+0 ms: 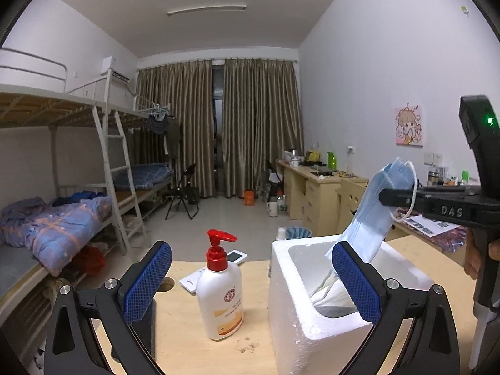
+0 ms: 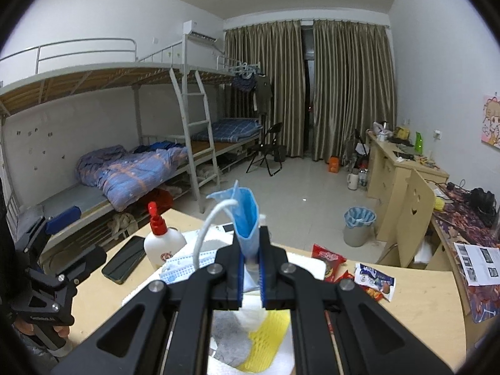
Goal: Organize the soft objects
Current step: 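Lower the mask into the foam box and open the right tool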
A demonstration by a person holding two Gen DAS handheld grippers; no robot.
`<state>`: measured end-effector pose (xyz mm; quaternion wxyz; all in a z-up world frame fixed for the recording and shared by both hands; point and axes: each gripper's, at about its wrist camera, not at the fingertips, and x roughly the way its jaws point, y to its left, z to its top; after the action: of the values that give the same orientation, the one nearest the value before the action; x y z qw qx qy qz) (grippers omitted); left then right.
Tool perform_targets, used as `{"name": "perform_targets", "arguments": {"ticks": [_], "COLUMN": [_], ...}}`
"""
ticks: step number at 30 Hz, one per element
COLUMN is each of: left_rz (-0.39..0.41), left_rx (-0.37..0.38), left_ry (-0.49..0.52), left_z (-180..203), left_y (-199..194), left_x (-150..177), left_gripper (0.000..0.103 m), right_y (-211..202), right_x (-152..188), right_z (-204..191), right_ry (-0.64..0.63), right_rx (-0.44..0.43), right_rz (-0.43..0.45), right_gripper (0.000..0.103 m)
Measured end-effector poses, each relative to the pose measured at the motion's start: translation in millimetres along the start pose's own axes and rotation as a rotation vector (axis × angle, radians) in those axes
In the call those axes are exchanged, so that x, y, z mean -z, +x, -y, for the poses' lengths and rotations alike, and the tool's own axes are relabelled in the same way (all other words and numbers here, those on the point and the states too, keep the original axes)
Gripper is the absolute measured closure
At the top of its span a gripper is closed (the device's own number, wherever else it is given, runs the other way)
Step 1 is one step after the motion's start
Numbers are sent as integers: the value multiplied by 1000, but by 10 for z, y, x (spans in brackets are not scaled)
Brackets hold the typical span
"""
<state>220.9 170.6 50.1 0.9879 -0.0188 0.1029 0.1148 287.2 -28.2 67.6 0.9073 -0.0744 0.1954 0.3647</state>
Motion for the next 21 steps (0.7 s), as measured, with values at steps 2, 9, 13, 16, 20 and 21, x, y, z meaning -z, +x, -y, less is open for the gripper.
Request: {"name": "perform_targets", "arguments": {"ticks": [2, 9, 13, 16, 20, 21], "left_rz": [14, -19, -12, -29, -28, -30], "left_rx": [-1, -17, -24, -15, -13, -11], "left_ry": [-25, -77, -73, -78, -86, -89], "left_z": [-81, -226, -202, -233, -256, -261], "left_y": [-30, 72, 88, 123, 119, 120], "left_x": [17, 76, 93, 121, 143, 145], "left_gripper": [0, 0, 0, 0, 0, 0], "right_y": [31, 117, 137, 135, 69, 49], "right_x": [12, 68, 107, 186, 319, 327], "right_z": [-13, -82, -122, -137, -134, -146], "right_ry": [-4, -21, -29, -21, 0, -8], "right_rx": [3, -5, -8, -6, 8, 21], "right_rz": [-11, -44, -60, -76, -77, -70], "right_gripper": [93, 93, 93, 93, 93, 93]}}
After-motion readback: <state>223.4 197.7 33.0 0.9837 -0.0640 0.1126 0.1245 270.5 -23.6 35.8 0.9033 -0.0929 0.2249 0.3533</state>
